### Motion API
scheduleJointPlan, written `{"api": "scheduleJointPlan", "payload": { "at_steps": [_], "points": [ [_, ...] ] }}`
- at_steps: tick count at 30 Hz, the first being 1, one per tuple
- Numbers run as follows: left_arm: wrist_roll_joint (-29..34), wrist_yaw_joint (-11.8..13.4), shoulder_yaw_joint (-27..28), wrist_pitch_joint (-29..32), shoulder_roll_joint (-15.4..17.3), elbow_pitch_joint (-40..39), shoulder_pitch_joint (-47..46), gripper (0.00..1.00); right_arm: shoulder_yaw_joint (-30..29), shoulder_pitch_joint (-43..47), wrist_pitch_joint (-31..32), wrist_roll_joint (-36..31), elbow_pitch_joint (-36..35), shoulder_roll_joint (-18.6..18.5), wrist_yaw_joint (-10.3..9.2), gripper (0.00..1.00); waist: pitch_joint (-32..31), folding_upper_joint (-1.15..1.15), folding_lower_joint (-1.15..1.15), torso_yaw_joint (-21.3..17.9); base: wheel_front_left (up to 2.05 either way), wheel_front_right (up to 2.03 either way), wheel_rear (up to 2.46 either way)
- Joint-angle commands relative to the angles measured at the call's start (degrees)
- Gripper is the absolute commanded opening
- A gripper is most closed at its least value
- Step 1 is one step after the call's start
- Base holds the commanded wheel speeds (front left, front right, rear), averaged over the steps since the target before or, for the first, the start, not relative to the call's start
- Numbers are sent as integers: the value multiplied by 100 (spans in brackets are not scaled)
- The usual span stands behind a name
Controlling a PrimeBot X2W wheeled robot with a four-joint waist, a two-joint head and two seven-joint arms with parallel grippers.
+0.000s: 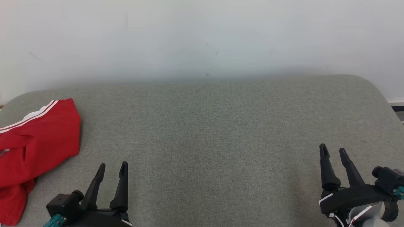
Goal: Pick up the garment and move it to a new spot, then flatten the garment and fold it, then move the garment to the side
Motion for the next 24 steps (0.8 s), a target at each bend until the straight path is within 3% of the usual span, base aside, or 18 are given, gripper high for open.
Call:
{"api": "scheduleJointPlan", "payload": {
  "at_steps": [1,24],
  "points": [
    [199,47,64,22,48,-30,-118,100,97,1,-82,-220,-43,-65,30,100,-8,0,0,-5,0,0,0],
    [1280,258,236,204,66,-35,47,100,406,252,-384,-1558,75,73,34,100,-62,0,0,-7,0,0,0]
  ]
}}
